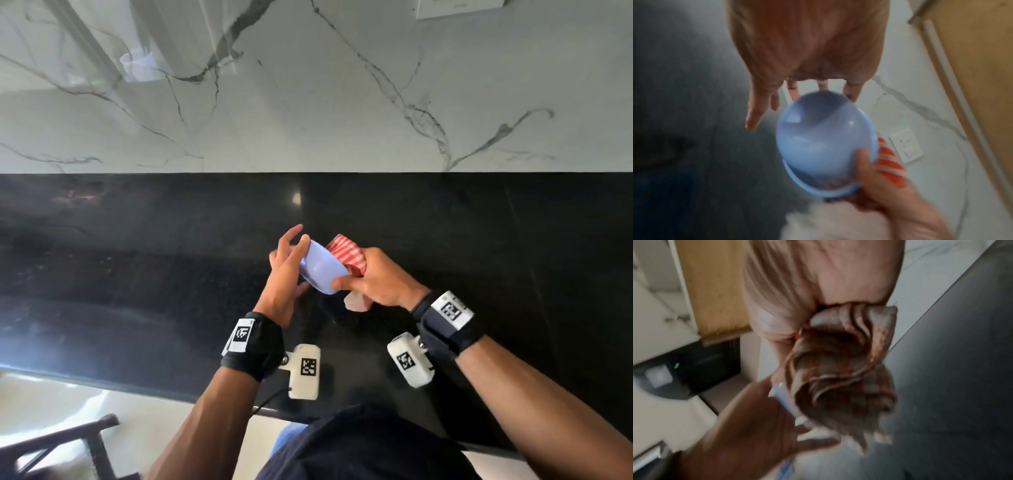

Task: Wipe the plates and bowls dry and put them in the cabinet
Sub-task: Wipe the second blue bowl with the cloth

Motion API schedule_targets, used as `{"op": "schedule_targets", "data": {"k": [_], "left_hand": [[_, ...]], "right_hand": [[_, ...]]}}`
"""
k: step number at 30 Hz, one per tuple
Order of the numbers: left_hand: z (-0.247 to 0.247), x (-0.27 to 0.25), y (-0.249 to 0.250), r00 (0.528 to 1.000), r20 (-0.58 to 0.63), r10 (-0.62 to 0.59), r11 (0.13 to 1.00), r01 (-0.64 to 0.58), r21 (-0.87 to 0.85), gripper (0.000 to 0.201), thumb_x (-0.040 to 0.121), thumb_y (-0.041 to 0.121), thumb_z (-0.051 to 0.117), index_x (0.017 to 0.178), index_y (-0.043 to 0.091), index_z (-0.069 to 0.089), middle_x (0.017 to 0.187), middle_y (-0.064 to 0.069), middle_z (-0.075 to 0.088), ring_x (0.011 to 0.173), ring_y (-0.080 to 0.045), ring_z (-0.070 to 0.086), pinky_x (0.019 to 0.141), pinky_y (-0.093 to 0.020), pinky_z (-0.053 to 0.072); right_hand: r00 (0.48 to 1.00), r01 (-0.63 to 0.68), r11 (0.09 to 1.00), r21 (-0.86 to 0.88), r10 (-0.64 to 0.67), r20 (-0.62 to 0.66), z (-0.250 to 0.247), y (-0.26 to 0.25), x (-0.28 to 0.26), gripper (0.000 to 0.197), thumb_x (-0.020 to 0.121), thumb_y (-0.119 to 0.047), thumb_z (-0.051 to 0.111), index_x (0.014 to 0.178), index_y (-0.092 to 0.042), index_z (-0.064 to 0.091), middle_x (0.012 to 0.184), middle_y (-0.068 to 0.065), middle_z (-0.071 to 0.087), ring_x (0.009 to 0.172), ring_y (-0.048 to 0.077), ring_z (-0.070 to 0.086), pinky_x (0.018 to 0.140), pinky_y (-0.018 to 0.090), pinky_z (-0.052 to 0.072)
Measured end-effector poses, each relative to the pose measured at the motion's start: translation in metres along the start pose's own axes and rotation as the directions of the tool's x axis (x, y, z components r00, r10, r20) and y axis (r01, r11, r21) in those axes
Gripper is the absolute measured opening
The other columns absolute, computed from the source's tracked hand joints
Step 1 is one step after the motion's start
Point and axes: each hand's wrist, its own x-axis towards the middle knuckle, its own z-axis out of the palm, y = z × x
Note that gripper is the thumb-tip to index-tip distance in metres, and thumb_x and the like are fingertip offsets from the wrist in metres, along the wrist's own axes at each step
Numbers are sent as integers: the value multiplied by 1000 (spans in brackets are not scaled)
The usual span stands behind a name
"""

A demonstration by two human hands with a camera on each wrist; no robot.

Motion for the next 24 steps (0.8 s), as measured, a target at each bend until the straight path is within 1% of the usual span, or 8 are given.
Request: {"op": "schedule_targets", "data": {"k": [3,6,9,14,17,20,22,24], "left_hand": [[-17,-1,7,982,123,141,982,-155,111,37,92,50,65,111,20,76,127,-3,63,118,-16,65,109,-45,50],[-23,-8,16,948,274,165,977,-195,85,29,96,35,64,85,9,66,87,-7,65,84,-16,62,82,-29,53],[-22,-11,17,925,340,168,981,-191,36,23,95,29,66,78,13,63,79,-10,58,74,-16,60,71,-26,54],[-18,-16,9,942,310,129,991,-109,-82,15,93,22,66,87,8,66,84,-6,70,75,-17,69,65,-29,59],[-16,-17,4,940,315,134,986,-95,-135,19,95,12,71,112,6,71,99,-8,77,88,-20,74,75,-31,62],[-9,-19,3,933,330,144,983,-98,-152,35,90,6,68,125,5,68,106,-11,79,95,-22,76,81,-33,62],[-5,-20,3,930,324,173,979,-125,-163,35,90,5,67,125,3,67,107,-12,79,97,-24,76,81,-33,62],[-4,-21,4,927,314,203,973,-155,-170,34,89,4,67,123,3,68,107,-13,79,98,-26,77,81,-34,62]], "right_hand": [[992,18,998,61,-25,125,-33,-17,-3,24,79,5,81,86,-15,71,72,-10,72,67,2,64,70,25,53],[984,52,989,142,-75,161,-57,-29,-2,30,77,13,75,97,-10,70,81,-9,77,76,3,70,70,20,55],[995,100,983,151,-103,10,-68,-29,3,24,77,-4,77,100,-11,72,91,-4,78,87,9,73,79,25,56],[907,34,997,-76,-62,-417,-63,-16,6,8,99,-30,64,99,-24,69,96,3,74,94,24,72,85,38,57],[921,9,984,-176,-77,-382,-43,-16,-11,29,103,-48,50,130,-41,61,100,-22,71,92,2,70,76,22,53],[915,281,942,-186,-321,-243,-11,-13,-28,46,104,-13,57,143,-37,56,112,-44,60,105,-9,63,90,12,46],[830,440,835,-331,-519,-205,3,-1,-29,57,96,6,59,145,-22,54,147,-24,50,141,4,45,114,22,37],[782,483,763,-429,-596,-181,6,6,-26,48,99,-5,54,146,-16,53,158,-1,42,151,18,32,122,44,32]]}}
